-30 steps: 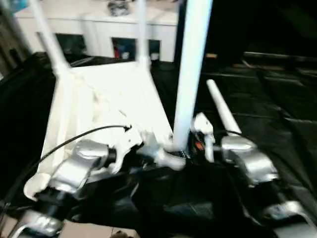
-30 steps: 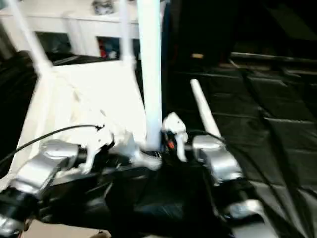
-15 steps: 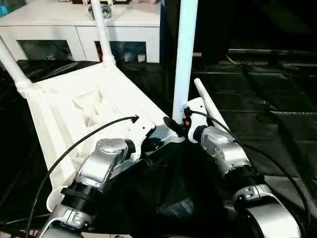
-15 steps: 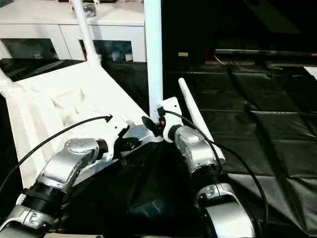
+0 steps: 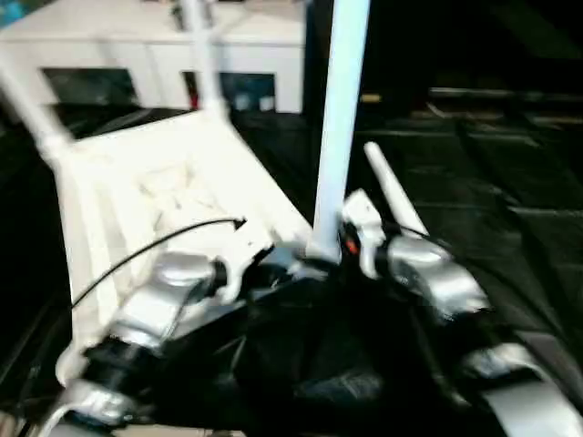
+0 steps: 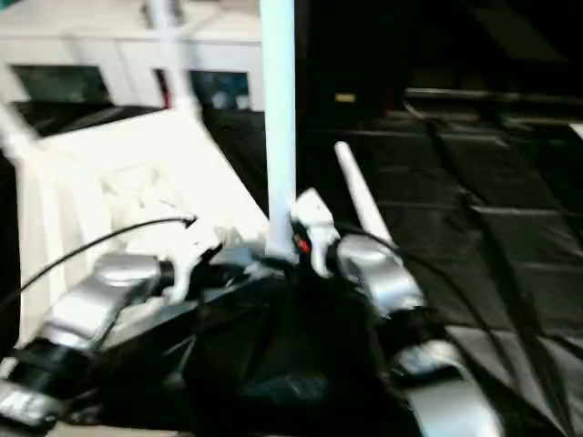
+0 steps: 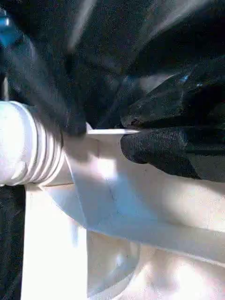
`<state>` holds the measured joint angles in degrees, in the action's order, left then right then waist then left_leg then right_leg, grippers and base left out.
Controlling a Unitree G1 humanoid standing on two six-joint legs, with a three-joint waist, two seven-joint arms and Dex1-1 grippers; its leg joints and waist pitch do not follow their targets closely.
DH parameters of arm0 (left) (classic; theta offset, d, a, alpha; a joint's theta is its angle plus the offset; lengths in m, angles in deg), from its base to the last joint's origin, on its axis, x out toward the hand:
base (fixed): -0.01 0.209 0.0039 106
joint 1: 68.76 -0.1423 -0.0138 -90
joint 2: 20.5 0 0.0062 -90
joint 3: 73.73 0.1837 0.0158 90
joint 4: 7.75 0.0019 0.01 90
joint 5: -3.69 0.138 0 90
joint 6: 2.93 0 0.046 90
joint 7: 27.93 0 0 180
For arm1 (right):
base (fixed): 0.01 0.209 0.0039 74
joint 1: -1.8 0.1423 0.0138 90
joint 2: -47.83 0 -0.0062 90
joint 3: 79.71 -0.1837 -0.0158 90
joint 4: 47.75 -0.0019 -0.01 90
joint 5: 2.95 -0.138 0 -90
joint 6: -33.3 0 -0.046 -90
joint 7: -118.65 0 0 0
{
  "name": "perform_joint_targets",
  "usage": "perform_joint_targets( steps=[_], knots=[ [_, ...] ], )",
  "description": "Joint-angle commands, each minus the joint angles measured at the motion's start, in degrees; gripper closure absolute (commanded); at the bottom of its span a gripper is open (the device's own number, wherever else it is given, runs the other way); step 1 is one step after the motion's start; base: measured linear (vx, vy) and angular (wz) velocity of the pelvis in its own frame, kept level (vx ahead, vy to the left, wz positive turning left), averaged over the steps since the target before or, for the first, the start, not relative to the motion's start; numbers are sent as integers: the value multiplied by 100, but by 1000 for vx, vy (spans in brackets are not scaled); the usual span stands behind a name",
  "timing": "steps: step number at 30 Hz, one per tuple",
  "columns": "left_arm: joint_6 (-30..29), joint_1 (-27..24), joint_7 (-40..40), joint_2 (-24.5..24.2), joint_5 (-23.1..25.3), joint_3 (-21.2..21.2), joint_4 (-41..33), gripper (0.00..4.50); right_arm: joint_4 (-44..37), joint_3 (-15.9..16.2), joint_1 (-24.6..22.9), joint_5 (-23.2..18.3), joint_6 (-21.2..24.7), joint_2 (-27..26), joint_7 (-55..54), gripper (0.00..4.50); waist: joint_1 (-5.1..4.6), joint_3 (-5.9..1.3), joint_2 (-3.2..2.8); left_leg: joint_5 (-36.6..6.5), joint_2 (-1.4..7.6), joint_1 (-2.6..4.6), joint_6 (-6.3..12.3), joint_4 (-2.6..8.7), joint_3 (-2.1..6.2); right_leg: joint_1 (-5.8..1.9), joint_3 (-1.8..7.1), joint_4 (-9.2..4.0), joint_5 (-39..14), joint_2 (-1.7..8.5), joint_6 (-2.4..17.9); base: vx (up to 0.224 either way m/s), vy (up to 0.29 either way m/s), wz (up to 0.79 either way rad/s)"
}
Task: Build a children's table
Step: Rotate leg to tighten
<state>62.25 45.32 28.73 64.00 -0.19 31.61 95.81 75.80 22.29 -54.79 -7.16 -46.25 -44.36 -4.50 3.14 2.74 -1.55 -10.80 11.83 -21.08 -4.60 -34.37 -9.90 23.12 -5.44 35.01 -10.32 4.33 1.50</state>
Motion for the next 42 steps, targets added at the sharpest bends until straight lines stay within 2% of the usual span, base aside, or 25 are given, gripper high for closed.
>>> perform_joint_targets(
  steps=[1,3,4,6,7,10,13,19,20,21,22,29,32,35,36,38,39,40,42],
  knots=[
    [201,39,630,-70,-368,139,-489,450,-291,359,-127,72,-33,152,626,6,17,-382,8,-871,150,48,445,367,16,-341,309,-369,-883,359,1274,0,0,0],
    [192,4,836,-187,-433,150,-546,450,-339,417,-151,121,-94,277,743,6,29,-372,6,-954,155,54,425,375,11,-319,310,-388,-1023,363,1266,0,0,0],
    [213,-17,958,-275,-442,165,-553,450,-338,446,-146,159,-105,348,773,6,50,-365,-7,-1035,158,82,382,378,4,-294,319,-412,-1141,366,1257,0,0,0],
    [269,-45,1120,-396,-448,191,-535,450,-322,438,-133,186,-172,394,733,6,39,-355,8,-1079,147,61,334,392,12,-309,316,-417,-1272,362,1214,0,0,0],
    [269,-47,1131,-404,-450,192,-534,450,-327,437,-134,181,-169,397,736,6,42,-352,4,-1132,150,79,300,394,14,-298,320,-428,-1349,363,1191,0,0,0],
    [289,-53,1212,-456,-481,183,-516,450,-411,393,-147,38,-84,390,826,44,47,-356,-3,-1121,149,81,273,393,13,-298,323,-425,-1329,359,1195,0,0,0],
    [284,-67,1327,-506,-540,193,-540,450,-583,370,-201,-91,3,385,995,61,54,-367,-1,-1043,153,55,289,394,21,-319,320,-403,-1216,359,1182,0,0,0],
    [268,-117,1439,-550,-598,202,-571,450,-699,400,-268,-232,131,389,1184,117,64,-369,-2,-1000,153,53,301,393,22,-322,315,-400,-1192,360,1186,0,0,0],
    [268,-118,1439,-550,-598,202,-571,450,-699,401,-269,-233,131,389,1184,126,64,-369,1,-1001,153,50,298,394,23,-323,315,-402,-1200,362,1183,0,0,0],
    [274,-131,1440,-551,-595,210,-565,450,-697,408,-288,-244,145,396,1201,137,70,-371,30,-983,152,52,301,393,21,-326,319,-400,-1228,368,1176,0,0,0],
    [278,-140,1436,-549,-593,213,-561,450,-697,406,-301,-261,158,393,1214,146,73,-365,23,-972,149,49,299,392,18,-322,319,-408,-1265,368,1162,0,0,0],
    [263,-175,1321,-484,-579,208,-543,450,-680,302,-394,-451,394,267,1235,175,71,-365,36,-975,150,47,288,396,22,-319,318,-418,-1363,367,1103,0,0,0],
    [216,-99,893,-239,-438,152,-424,450,-513,170,-440,-568,480,-34,875,176,81,-354,23,-1019,156,57,257,399,18,-302,325,-432,-1414,372,1092,0,0,0],
    [-57,54,126,95,-145,137,-272,450,94,-75,-279,-370,193,-553,-285,176,32,-340,34,-1185,140,57,135,416,32,-306,312,-471,-1793,389,994,0,0,0],
    [-168,114,-260,289,-63,68,-197,450,321,-131,-191,-246,161,-731,-774,176,-9,-323,35,-1270,126,59,84,421,37,-292,303,-501,-1991,385,949,0,0,0],
    [-243,174,-577,471,-8,9,-130,450,505,-194,-117,-172,108,-908,-1194,177,-85,-320,50,-1351,113,12,9,443,74,-343,266,-502,-2235,383,845,0,0,0],
    [-337,242,-912,677,41,-54,-65,450,686,-288,-29,-149,134,-1120,-1647,177,-119,-317,44,-1434,107,31,15,432,69,-320,266,-548,-2434,396,759,0,0,0],
    [-415,291,-1162,833,74,-103,-22,450,807,-376,39,-145,222,-1283,-1980,177,-163,-315,48,-1418,104,19,8,427,69,-308,275,-548,-2464,394,742,0,0,0],
    [-404,358,-1411,1026,97,-143,34,450,869,-442,87,-175,311,-1489,-2212,177,-177,-335,55,-1342,91,11,29,422,73,-318,265,-555,-2406,387,715,0,0,0]
  ],
)
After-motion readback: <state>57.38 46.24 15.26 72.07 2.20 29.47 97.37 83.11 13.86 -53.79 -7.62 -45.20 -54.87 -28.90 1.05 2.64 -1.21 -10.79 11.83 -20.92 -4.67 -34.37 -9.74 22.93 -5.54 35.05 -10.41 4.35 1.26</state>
